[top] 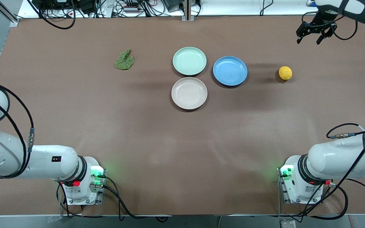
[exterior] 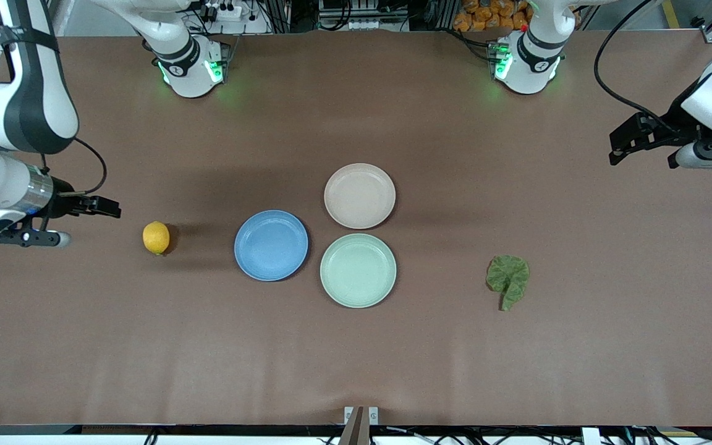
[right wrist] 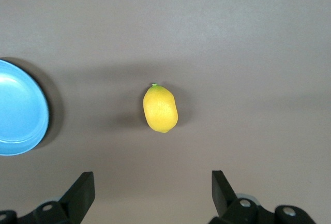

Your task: Pick lemon and lettuce from blue and beige plates

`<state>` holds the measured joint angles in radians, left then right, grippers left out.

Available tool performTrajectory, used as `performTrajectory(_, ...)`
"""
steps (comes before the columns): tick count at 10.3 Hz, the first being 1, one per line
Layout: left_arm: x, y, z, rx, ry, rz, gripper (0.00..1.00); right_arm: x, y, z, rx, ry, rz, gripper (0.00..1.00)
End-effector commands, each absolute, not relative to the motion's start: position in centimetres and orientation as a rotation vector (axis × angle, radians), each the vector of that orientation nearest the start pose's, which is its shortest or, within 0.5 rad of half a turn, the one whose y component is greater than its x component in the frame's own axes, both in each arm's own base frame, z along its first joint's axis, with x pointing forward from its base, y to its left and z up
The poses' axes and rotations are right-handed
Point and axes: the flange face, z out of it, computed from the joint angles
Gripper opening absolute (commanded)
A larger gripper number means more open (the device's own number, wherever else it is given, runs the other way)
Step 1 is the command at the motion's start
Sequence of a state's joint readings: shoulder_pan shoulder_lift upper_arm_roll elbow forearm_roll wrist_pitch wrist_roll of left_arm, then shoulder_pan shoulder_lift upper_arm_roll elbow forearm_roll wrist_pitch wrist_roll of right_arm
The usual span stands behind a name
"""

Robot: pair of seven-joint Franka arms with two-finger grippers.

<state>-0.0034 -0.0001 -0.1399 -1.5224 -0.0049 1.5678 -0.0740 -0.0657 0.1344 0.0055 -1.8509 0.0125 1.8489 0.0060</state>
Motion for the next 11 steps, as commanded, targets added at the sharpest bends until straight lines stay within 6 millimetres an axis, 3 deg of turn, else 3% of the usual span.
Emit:
performTrajectory(1,54.5,-7.7,65.3,-3.155,0.132,-0.053,1.0,58.5,-3.1,48.3,-3.11,0.141,0.169,1.0)
performTrajectory(6,54.4,-8.4,65.2,-3.122,0.157,-0.046,1.0,58.8,-2.4,54.5,-3.115,0.216,0.147,1.0)
performTrajectory(11,54.3,-8.3,65.1,-3.122,0.157,-0.027,1.0,58.9,-1.0,58.1,-3.125,0.277,0.078,1.0)
